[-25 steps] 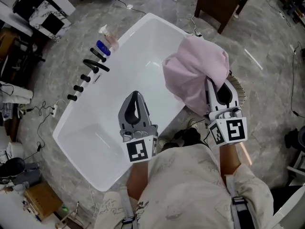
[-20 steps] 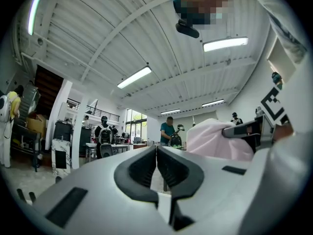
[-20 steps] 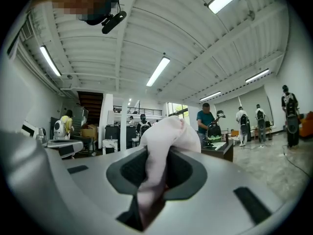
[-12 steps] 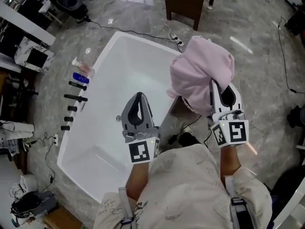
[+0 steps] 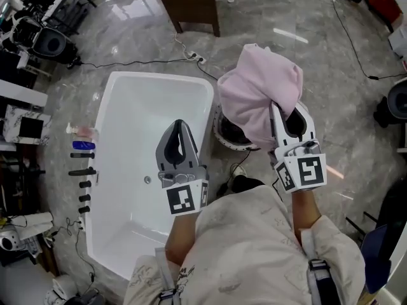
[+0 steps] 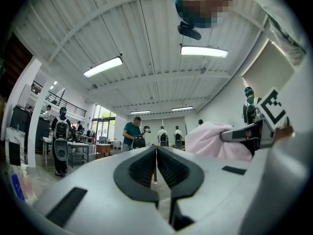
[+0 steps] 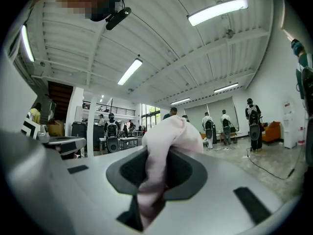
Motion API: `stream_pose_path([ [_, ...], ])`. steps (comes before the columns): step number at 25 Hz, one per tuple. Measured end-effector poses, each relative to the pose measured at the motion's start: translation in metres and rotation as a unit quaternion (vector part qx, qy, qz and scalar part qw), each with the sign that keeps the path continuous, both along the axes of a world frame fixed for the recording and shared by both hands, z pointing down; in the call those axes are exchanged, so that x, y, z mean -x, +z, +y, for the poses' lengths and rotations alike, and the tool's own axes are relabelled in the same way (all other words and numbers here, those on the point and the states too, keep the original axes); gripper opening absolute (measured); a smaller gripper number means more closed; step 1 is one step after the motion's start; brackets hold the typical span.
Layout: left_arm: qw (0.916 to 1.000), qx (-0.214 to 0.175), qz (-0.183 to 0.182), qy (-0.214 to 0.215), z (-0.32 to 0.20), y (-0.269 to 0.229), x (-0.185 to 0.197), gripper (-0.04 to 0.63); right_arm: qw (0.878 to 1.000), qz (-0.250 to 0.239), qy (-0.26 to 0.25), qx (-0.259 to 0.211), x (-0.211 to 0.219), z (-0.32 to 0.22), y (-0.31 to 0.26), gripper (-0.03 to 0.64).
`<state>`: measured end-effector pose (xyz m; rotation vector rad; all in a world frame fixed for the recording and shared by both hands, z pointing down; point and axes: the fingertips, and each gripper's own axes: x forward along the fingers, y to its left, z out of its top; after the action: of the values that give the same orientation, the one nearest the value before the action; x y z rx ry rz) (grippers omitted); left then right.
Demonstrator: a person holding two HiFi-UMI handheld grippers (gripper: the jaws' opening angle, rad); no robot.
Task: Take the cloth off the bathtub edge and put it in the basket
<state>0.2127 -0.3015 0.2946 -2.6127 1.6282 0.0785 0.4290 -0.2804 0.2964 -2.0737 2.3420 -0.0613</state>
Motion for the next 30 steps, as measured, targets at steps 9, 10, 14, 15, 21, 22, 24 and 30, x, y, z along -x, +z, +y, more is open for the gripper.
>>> stream_pose_path([
  [9,0.9993,0.001,0.009,0.036,-0.013,0.003,-0.059,0.006,1.0,0.003,0.028,0.011,-0.049,0.001,0.008,0.069],
  [10,0.9993,0.001,0.01,0.037,-0.013,0.003,-0.062,0.006,1.0,0.001,0.029,0.012,-0.052,0.001,0.009,0.069],
  [14,0.9993,0.003,0.008,0.038,-0.012,0.005,-0.07,0.006,1.0,-0.007,0.022,0.015,-0.057,-0.003,0.014,0.069],
  [15,0.9992,0.003,0.006,0.038,-0.013,0.006,-0.071,0.006,1.0,-0.009,0.02,0.016,-0.057,-0.006,0.016,0.069],
  [21,0.9994,0.015,-0.002,0.031,-0.019,0.018,-0.065,0.006,0.999,-0.015,0.0,0.05,-0.04,-0.033,0.058,0.069],
  [22,0.9995,0.016,-0.002,0.029,-0.02,0.019,-0.064,0.006,0.998,-0.013,-0.004,0.063,-0.037,-0.037,0.068,0.069],
  [24,0.9996,0.018,-0.004,0.024,-0.02,0.02,-0.061,0.006,0.996,-0.008,-0.009,0.088,-0.032,-0.043,0.091,0.069],
  [30,0.9996,0.023,-0.007,0.012,-0.021,0.025,-0.057,0.006,0.985,0.008,-0.006,0.173,-0.024,-0.059,0.187,0.067],
])
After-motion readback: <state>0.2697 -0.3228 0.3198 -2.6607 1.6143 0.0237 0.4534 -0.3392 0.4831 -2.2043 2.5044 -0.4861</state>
